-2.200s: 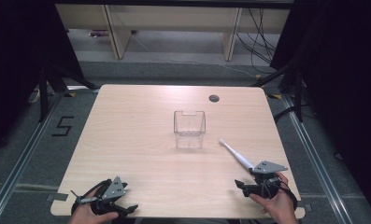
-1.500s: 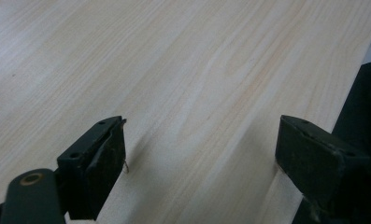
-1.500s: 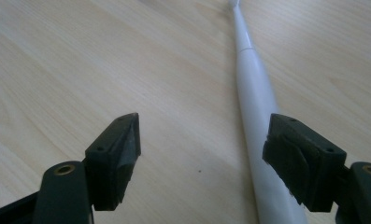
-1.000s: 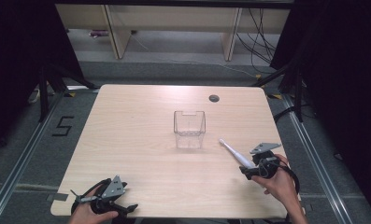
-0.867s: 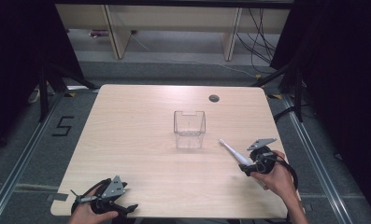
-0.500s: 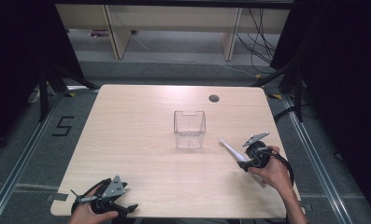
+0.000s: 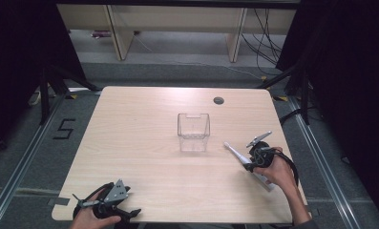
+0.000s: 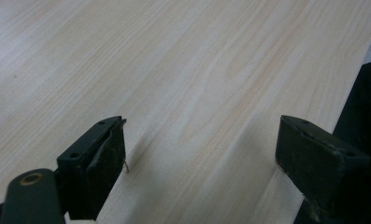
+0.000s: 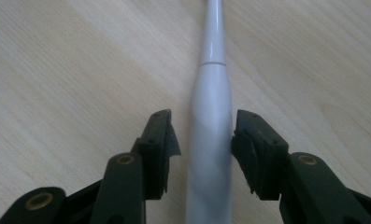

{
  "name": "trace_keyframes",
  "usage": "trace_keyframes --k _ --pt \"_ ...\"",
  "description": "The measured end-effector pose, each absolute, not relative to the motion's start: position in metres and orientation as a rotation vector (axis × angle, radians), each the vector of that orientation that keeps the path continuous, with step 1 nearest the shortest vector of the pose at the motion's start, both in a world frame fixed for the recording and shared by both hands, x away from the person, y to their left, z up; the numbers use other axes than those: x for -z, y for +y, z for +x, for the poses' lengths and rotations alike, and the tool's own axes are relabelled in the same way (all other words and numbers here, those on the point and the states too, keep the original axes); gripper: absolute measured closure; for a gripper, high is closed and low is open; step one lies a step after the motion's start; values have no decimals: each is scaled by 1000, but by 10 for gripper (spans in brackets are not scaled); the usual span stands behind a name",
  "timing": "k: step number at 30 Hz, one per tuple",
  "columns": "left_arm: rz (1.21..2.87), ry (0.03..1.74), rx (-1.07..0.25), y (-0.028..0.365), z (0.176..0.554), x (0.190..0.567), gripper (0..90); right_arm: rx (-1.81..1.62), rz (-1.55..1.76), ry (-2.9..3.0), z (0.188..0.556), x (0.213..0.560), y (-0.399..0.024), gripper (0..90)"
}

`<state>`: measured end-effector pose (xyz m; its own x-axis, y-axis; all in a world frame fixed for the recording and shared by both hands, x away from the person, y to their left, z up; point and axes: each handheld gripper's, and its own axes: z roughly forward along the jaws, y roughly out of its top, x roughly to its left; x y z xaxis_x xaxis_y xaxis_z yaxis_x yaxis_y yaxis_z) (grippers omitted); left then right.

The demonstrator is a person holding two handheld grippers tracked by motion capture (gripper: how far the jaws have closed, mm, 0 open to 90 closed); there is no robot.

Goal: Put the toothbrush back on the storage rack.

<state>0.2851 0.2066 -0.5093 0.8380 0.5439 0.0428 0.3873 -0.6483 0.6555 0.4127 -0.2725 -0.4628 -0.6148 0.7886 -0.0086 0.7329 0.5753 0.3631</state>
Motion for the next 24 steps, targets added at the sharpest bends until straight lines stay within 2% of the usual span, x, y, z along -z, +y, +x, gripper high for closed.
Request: trace_keyframes --k 12,14,24 --pt "2344 671 -307 206 285 510 156 -408 1275 2722 425 468 -265 620" --pt "2340 688 -305 205 284 511 156 -412 1176 2732 430 471 -268 627" --pt "2348 670 -319 205 285 509 156 -321 1249 2790 435 471 -266 658"
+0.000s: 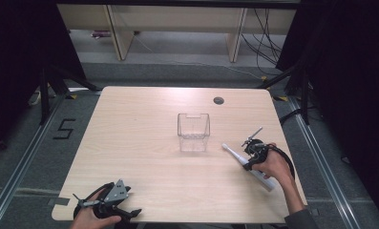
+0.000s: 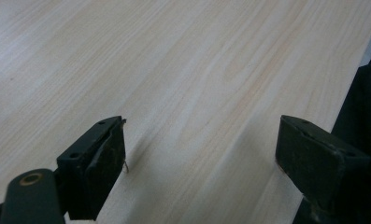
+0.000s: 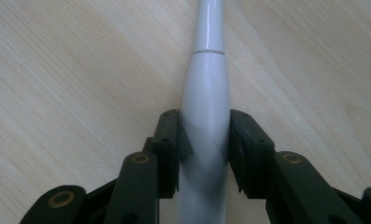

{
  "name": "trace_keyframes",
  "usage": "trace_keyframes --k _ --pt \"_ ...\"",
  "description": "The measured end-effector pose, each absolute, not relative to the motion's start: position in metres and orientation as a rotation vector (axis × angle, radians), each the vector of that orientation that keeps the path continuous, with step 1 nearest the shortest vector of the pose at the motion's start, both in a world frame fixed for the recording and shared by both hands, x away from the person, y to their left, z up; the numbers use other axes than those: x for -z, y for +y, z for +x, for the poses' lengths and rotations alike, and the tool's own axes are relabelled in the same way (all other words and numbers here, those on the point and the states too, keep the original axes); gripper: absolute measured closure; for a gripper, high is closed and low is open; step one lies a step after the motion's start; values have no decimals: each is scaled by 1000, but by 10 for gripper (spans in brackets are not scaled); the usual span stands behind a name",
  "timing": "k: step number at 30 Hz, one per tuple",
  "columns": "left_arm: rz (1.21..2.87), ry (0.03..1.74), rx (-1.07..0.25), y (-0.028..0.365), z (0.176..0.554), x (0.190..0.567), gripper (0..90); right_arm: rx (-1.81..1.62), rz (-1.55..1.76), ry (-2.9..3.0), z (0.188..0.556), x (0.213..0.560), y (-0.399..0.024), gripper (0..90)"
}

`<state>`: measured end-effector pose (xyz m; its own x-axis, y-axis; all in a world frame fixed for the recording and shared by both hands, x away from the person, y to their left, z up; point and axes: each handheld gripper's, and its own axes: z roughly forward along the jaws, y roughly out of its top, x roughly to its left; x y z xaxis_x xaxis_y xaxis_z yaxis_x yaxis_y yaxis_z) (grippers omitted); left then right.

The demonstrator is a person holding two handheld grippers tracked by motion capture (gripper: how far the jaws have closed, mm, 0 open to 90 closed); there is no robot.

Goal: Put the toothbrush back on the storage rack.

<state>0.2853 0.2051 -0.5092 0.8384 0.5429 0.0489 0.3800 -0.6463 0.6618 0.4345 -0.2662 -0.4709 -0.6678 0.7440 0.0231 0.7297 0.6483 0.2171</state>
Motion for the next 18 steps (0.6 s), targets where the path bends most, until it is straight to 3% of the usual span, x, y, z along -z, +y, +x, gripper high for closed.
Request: trace_keyframes --k 18 --pt "2333 684 -305 205 285 510 157 -108 1184 2874 450 472 -253 665"
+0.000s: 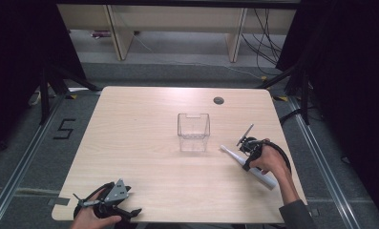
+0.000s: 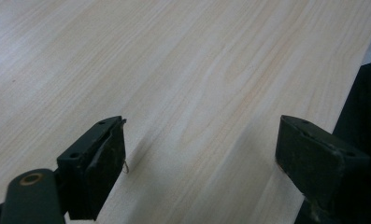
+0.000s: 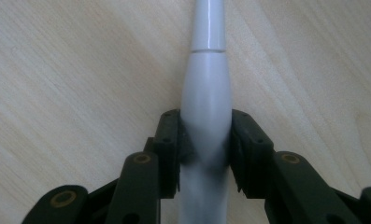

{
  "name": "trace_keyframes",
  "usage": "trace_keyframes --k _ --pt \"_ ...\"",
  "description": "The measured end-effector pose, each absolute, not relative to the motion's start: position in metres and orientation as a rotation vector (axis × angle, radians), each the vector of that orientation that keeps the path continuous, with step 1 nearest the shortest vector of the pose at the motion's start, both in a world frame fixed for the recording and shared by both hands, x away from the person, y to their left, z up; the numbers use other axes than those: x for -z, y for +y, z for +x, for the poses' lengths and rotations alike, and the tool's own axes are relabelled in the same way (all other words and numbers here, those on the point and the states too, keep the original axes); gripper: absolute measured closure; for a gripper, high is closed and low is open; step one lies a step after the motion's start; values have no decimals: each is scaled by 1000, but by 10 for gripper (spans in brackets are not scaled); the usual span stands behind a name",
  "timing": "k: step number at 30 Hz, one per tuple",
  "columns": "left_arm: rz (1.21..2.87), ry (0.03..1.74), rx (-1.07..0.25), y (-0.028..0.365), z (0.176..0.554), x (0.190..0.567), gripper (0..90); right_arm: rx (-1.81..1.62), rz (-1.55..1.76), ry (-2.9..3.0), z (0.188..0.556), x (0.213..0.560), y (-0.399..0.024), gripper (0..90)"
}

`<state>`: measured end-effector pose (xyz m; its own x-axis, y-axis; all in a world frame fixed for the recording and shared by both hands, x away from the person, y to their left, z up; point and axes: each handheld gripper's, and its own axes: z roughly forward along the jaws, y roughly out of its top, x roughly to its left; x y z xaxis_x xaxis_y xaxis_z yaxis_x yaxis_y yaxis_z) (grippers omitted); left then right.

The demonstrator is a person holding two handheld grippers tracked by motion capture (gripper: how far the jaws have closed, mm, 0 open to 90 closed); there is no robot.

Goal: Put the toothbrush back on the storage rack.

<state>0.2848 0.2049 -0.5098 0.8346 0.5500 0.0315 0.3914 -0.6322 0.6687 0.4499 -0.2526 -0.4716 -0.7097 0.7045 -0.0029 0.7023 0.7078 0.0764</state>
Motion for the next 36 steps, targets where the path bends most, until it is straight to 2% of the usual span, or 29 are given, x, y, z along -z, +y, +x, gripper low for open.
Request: trace_keyframes --k 2,7,8,27,36 --pt "2337 688 -310 205 285 510 156 -98 1093 2903 454 473 -254 666" --pt "2342 683 -300 205 285 509 157 -44 1149 2894 452 472 -249 666" --pt "2343 681 -303 205 285 509 157 -33 1064 2909 455 474 -252 666" --pt "2337 675 -302 205 285 507 157 -21 1090 2895 450 472 -251 671" --pt "2336 676 -311 205 286 507 157 -197 1123 2838 444 453 -267 672"
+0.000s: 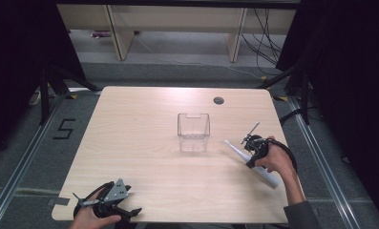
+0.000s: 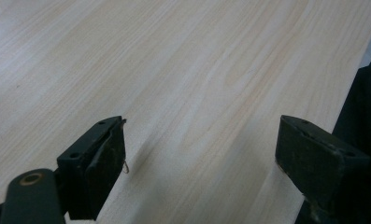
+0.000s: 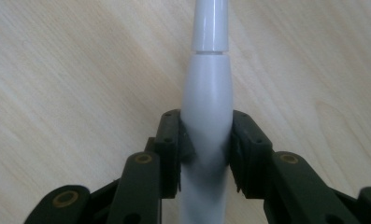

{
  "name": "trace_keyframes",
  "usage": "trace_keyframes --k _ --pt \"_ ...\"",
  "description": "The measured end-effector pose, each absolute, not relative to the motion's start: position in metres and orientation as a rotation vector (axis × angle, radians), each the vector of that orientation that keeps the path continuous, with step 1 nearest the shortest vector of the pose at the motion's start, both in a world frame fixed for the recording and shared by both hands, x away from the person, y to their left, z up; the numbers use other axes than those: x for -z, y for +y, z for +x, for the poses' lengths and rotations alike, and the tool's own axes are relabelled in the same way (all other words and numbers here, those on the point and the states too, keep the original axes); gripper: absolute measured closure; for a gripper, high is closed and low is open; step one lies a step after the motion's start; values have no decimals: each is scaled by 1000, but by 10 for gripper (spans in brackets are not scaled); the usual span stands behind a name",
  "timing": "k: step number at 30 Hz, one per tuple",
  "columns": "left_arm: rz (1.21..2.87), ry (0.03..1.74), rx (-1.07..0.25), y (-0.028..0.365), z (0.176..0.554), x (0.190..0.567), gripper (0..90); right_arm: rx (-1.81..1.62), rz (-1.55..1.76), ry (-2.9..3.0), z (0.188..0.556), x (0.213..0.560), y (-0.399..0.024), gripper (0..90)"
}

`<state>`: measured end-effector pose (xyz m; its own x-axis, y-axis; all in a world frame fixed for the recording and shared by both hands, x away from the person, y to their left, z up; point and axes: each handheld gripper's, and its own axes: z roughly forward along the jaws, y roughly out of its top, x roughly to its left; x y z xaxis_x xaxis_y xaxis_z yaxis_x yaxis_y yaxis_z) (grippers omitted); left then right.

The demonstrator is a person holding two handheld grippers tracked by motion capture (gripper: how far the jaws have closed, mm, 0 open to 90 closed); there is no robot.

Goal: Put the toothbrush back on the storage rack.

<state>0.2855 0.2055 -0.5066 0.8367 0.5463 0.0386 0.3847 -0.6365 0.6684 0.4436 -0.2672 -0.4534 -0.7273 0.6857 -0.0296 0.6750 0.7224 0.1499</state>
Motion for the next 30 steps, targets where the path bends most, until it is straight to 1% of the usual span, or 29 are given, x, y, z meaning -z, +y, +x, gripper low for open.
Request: trace_keyframes --k 9,16,17,20,30 --pt "2318 676 -314 206 285 508 157 -473 1155 2748 438 428 -295 673" --pt "2316 678 -312 205 285 508 157 -558 1221 2682 435 420 -302 673" --pt "2315 680 -314 205 285 508 157 -612 1176 2674 435 416 -305 674" --pt "2314 681 -314 205 285 508 157 -663 1224 2610 434 412 -306 674" --pt "2311 680 -314 205 285 508 156 -981 1136 2451 437 401 -316 673"
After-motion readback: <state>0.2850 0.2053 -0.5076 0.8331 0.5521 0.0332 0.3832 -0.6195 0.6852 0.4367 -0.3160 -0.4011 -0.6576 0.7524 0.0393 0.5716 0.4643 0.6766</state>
